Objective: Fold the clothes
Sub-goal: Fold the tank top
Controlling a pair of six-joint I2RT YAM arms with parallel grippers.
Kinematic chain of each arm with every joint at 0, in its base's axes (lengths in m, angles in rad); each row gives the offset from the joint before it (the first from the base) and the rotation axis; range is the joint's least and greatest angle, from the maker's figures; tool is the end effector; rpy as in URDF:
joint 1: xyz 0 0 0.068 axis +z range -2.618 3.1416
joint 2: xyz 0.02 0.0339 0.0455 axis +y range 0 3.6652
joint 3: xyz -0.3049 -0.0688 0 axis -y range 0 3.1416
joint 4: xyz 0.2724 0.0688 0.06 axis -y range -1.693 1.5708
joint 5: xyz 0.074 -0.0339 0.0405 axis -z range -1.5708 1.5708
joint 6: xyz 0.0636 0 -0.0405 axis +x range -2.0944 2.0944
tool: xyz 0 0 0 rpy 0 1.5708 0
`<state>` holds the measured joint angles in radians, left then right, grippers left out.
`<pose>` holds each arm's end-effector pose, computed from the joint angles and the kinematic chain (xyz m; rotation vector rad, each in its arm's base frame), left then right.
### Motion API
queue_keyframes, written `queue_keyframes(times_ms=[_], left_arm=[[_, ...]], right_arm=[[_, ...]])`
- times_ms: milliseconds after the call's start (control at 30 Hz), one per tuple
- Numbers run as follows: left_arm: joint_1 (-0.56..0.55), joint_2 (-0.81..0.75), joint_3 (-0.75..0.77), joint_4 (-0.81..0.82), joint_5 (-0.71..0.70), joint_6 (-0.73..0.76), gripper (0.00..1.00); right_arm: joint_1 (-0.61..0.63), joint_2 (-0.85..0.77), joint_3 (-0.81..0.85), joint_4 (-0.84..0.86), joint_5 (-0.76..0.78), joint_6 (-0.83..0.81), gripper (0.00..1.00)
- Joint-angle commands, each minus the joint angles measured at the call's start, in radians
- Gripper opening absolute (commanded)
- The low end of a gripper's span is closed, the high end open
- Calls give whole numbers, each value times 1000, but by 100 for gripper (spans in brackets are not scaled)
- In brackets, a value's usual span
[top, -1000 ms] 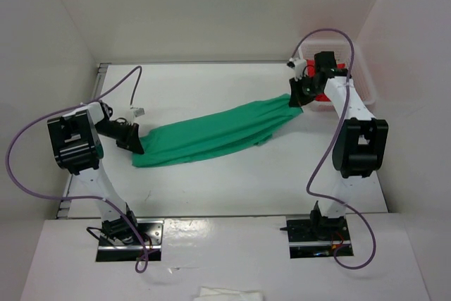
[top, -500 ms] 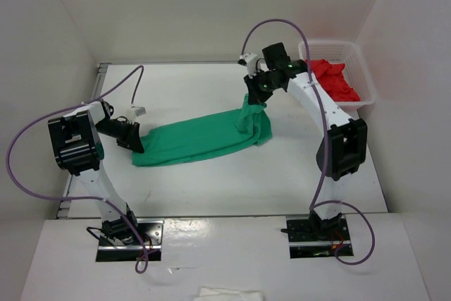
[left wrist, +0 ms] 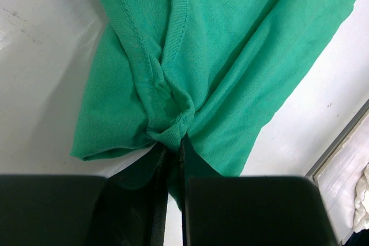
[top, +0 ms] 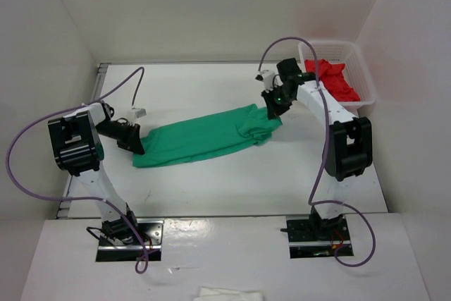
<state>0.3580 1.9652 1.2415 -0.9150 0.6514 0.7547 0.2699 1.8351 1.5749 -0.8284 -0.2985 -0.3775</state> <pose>0.3625 0.0944 0.1353 0.5079 2.6858 -0.8329 0.4199 0.1356 0.2763 -0.9264 2.4562 0.3592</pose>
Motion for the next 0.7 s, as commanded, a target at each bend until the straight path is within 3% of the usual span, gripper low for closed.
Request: queue_keyframes(times_ms=[0,300,400,433,533,567,667], left_arm=[[-2,-35,-7,-10,10,20,13],[-2,-35,-7,-10,1,11,16],[-2,-45,-7,-10,-10,2,24],[8,-45,-7,-10,-10,2,31],[36,-68,-7,-10,-10,2,45],[36,-81,4,-10,-21,2,55],[59,-112,32,-10,-21,2,66]], right_arm=[[-72,-77,-71,47,44,-46,0],[-195,-74,-210,123,91,-118,6],[-218,-56,-219,143,105,-138,25],[-218,-56,-219,143,105,-138,41],[-244,-46,-219,143,105,-147,59],[-257,-46,-219,152,114,-147,64],[-267,-65,-219,161,136,-147,71]])
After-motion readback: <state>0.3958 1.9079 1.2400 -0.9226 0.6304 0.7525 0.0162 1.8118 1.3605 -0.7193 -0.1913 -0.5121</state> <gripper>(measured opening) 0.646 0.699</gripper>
